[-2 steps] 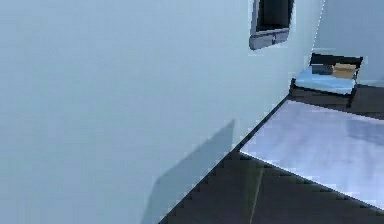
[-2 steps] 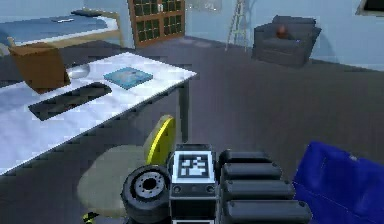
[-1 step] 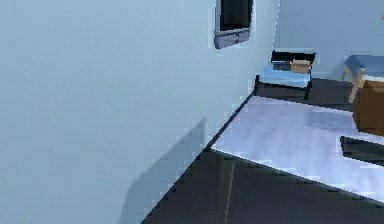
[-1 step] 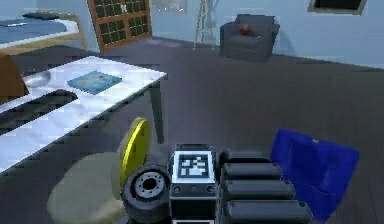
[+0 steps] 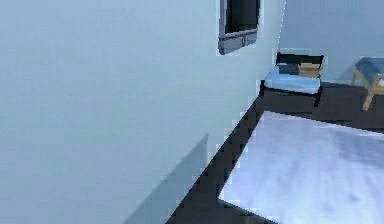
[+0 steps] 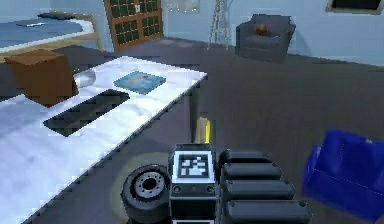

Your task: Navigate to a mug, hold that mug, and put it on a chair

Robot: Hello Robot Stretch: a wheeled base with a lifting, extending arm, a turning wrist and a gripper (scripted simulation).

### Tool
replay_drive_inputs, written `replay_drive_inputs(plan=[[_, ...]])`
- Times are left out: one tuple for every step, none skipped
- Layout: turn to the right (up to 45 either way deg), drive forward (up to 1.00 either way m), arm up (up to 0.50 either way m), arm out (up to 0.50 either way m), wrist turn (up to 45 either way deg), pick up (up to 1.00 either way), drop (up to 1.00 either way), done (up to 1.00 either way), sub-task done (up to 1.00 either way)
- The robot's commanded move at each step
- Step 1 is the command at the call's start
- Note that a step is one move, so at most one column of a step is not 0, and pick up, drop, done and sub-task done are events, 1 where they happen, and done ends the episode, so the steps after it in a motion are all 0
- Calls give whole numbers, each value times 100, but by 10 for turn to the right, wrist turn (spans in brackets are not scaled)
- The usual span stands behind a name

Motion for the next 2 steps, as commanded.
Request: replay_drive_inputs(plan=[[-450,0,0,0,0,0,0,0,0],[-450,0,0,0,0,0,0,0,0]])
